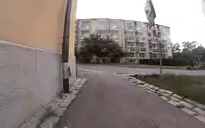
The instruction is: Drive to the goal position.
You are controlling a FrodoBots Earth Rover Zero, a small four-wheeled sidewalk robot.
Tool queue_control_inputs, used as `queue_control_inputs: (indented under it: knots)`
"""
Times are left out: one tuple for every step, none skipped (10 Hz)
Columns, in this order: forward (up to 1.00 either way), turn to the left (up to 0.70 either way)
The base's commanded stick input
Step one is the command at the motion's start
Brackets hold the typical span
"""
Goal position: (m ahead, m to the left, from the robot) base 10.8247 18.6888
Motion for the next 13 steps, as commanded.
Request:
queue_control_inputs:
  knots:
    - [0.70, 0.00]
    - [0.70, 0.00]
    - [0.70, 0.00]
    - [0.70, 0.00]
    - [0.70, 0.00]
    - [0.70, 0.00]
    - [0.70, 0.00]
    - [0.70, -0.34]
    - [0.70, -0.18]
    - [0.70, 0.00]
    - [0.70, 0.00]
    - [0.70, 0.00]
    - [0.70, 0.00]
